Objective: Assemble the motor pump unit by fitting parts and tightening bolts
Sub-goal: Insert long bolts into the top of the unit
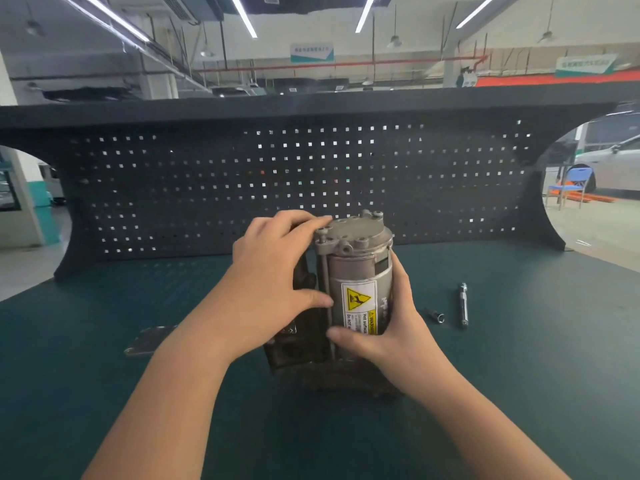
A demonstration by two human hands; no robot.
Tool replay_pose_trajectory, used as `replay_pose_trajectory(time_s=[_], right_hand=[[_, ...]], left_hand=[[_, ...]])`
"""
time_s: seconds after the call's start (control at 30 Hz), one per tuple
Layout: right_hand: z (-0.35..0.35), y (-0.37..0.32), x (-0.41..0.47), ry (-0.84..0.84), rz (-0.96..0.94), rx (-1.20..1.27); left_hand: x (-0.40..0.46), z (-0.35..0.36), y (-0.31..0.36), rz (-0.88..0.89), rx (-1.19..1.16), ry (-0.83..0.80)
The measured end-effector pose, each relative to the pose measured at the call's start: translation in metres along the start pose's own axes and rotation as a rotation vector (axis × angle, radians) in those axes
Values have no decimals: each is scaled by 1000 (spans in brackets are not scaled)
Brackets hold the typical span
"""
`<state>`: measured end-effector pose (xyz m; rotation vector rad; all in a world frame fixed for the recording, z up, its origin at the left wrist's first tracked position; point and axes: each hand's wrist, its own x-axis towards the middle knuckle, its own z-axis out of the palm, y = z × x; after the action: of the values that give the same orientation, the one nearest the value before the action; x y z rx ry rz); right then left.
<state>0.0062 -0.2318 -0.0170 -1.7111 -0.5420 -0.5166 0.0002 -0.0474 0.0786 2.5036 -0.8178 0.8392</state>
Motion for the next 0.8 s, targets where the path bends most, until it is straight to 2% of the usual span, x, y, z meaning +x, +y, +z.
replay_pose_trajectory(time_s=[0.43, 0.63, 0.8], right_hand=[[15, -6, -1, 172, 25, -143], [13, -6, -2, 143, -7, -106], [5, -9, -1, 75, 22, 72]], left_hand=[[1, 0, 3, -32, 7, -5], [-4, 0, 5, -10, -199, 42], [-3, 3, 3, 5, -174, 94]])
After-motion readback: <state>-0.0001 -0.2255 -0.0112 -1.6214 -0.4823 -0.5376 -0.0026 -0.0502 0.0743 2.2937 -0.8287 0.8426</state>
